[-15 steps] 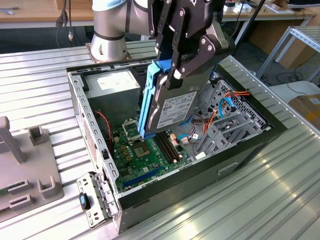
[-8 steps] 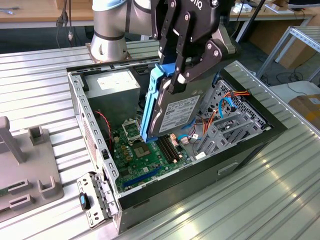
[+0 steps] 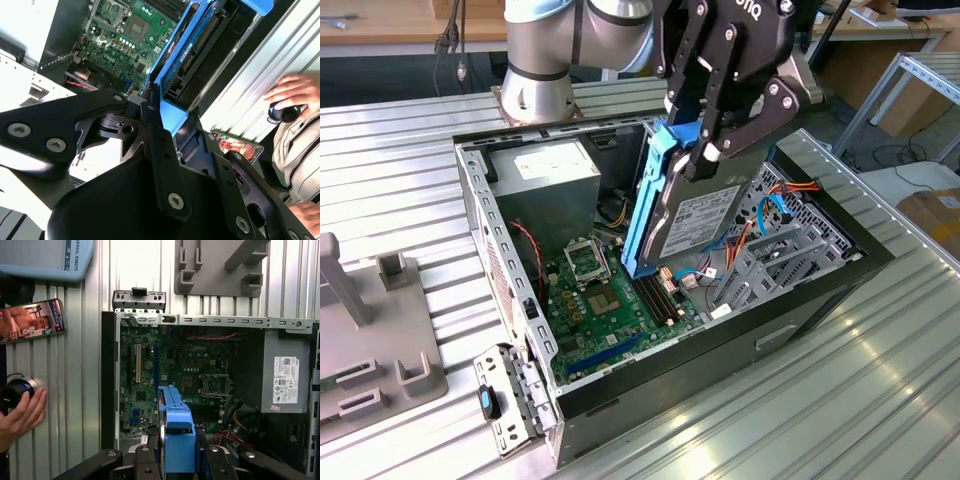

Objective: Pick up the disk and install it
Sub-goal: 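Pick up the disk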

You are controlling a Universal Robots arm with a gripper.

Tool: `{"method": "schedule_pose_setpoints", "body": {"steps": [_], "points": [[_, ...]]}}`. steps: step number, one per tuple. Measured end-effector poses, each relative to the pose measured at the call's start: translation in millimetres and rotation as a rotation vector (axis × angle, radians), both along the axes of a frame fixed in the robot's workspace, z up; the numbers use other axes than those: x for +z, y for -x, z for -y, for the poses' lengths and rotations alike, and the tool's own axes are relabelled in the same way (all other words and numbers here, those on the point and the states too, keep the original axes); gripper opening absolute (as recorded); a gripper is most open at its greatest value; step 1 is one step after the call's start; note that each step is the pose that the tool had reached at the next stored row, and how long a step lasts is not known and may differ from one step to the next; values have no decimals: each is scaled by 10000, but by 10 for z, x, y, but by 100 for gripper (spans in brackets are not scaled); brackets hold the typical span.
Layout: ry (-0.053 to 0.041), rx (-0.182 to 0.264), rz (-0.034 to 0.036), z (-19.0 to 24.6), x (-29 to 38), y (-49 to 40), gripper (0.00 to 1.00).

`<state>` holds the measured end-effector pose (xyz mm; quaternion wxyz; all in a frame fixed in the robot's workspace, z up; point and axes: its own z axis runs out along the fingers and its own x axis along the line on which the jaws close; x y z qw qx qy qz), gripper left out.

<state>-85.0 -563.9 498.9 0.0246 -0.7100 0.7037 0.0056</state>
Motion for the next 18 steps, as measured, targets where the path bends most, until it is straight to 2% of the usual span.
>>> {"method": "schedule_pose_setpoints", "body": {"steps": [8,9,10,12,13,18], "points": [[0,-1,-9,0,-1,-461,36],[0,-1,-10,0,-1,-529,36],[-1,-1,-12,0,-2,-657,36],[-1,-1,-15,0,-2,-759,36],[0,0,-17,0,-2,-855,36],[6,-1,-28,0,-6,-1107,36]]}}
